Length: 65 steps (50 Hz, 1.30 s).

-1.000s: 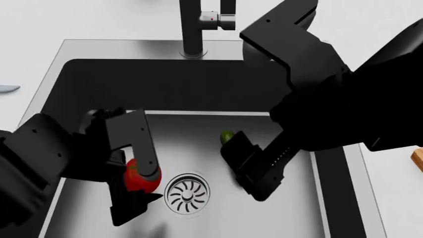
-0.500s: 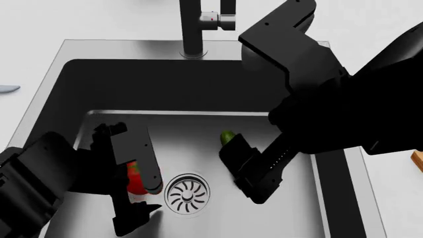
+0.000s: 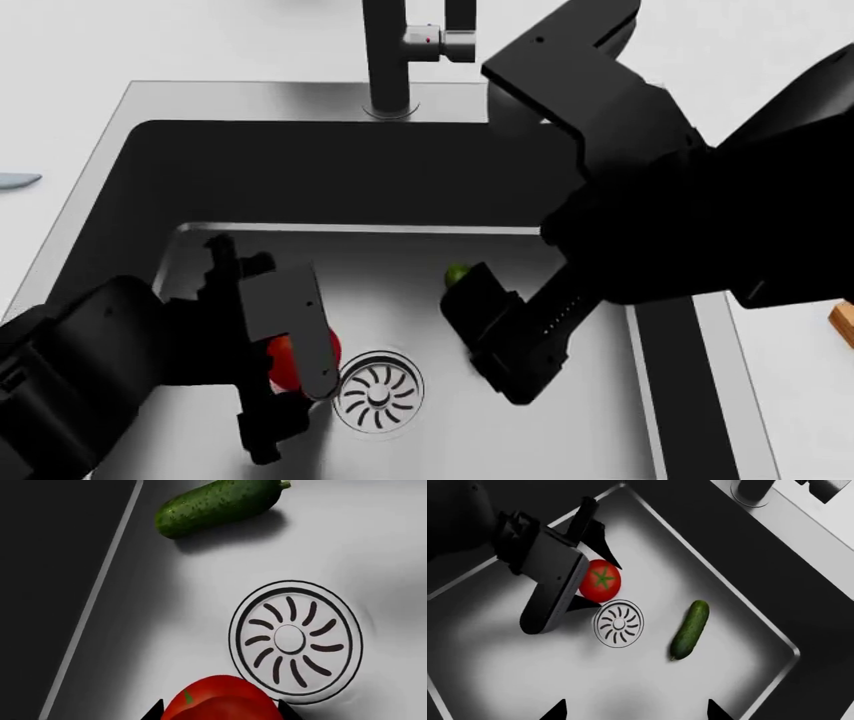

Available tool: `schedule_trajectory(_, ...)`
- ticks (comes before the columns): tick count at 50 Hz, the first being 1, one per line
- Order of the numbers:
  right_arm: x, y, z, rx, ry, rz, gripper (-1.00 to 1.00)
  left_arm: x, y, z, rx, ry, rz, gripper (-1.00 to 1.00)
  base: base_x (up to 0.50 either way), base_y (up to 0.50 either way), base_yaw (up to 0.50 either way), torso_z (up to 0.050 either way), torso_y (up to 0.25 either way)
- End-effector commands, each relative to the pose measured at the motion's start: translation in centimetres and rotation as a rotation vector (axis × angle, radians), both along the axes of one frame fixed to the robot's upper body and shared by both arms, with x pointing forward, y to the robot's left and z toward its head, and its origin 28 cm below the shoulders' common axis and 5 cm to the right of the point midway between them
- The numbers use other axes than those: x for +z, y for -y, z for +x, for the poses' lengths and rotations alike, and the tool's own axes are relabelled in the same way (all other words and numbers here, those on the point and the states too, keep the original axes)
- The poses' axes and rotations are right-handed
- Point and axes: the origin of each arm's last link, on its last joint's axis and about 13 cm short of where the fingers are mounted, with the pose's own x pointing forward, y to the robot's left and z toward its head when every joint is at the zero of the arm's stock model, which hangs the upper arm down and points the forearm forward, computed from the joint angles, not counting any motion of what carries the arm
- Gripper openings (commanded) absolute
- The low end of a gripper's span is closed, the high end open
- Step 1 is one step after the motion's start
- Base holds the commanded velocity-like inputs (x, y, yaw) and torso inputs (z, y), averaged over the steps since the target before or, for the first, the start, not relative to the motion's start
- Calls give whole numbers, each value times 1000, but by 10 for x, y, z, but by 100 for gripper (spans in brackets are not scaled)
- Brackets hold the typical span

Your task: Pick the vegetables from the sink and place them on the cutting board.

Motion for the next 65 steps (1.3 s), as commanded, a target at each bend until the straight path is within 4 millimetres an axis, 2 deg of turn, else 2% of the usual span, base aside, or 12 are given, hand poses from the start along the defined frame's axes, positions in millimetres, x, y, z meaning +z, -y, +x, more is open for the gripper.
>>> schedule_trajectory(1,5,-6,3,-4,43,-6,100,-2,-14,-8,83,183,40,-100,0,0,0,-10,0)
schedule_trajectory(5,7,-8,8,-66,58,-17,100,15,-20,-12,104,262,-19,-100,0,0,0,0,0)
schedule_trajectory(13,-2,-17,12,-13,35,-67,100,45,-30,-30,154,360,-99,-100,0,0,0,0,0)
schedule_trajectory(16,-2,-22,19,-50,27,-49,100,58,-32,-33,183,424,-133,-100,0,0,0,0,0)
schedule_trajectory(22,-15,-34,27,-114,-72,-66,100,70,-27,-48,189,496,-171,-100,0,0,0,0,0)
schedule_trajectory(27,-24,-40,37,-150,-67,-75,100,82,-29,-54,314,600,-255,-100,0,0,0,0,0)
schedule_trajectory(34,-28,-42,57,-228,-17,-37,100,89,-29,-65,331,625,-289,-100,0,0,0,0,0)
schedule_trajectory(46,-48,-43,77,-323,-26,-31,100,85,-32,-81,355,636,-310,-100,0,0,0,0,0)
schedule_trajectory(52,-63,-46,84,-341,-53,-26,100,84,-33,-83,354,636,-312,-100,0,0,0,0,0)
schedule_trajectory(65,-76,-60,104,-381,-30,-12,100,82,-32,-85,345,628,-325,-100,0,0,0,0,0)
